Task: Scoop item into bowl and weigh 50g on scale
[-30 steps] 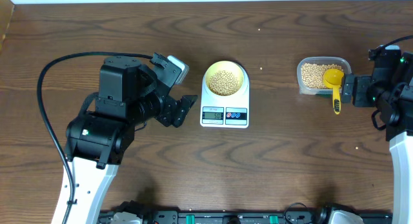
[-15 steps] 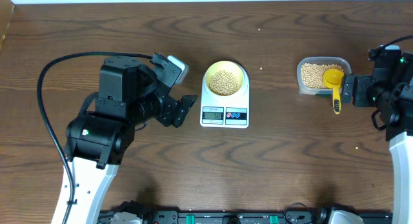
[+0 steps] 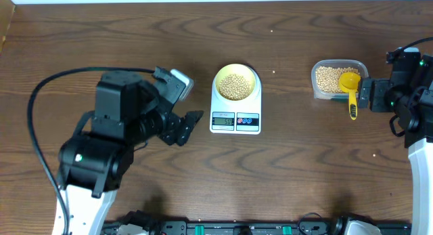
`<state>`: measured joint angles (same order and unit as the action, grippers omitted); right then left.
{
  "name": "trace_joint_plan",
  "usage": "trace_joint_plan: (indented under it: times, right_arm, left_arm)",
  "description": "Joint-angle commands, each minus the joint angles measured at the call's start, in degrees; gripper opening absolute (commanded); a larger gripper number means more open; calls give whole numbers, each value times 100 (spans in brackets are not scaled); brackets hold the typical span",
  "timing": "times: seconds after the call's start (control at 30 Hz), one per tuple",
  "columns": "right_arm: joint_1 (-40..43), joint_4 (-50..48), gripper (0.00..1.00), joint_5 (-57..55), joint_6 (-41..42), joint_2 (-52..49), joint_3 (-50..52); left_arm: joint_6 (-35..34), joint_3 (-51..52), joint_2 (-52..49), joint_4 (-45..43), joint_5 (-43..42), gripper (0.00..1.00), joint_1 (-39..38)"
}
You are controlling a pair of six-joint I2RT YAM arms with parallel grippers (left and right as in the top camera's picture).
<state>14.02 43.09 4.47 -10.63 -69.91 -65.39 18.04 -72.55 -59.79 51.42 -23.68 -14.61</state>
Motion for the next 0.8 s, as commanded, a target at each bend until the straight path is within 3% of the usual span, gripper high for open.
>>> trace_joint_plan:
  times: [0.0, 0.3, 0.67, 0.77]
  right_arm:
    - [20, 22, 99, 20, -59, 4, -7]
    - [20, 22, 99, 20, -59, 4, -7]
    - [20, 22, 99, 20, -59, 4, -7]
    - [20, 22, 99, 20, -57, 4, -7]
  left_arm:
    - [33, 179, 293, 101, -31, 84, 24]
    - [31, 2052, 1622, -433, -33, 84, 24]
    - [-323, 4673, 4310, -2245, 175, 84, 24]
    - [-828, 5318, 4889, -2992, 603, 84, 24]
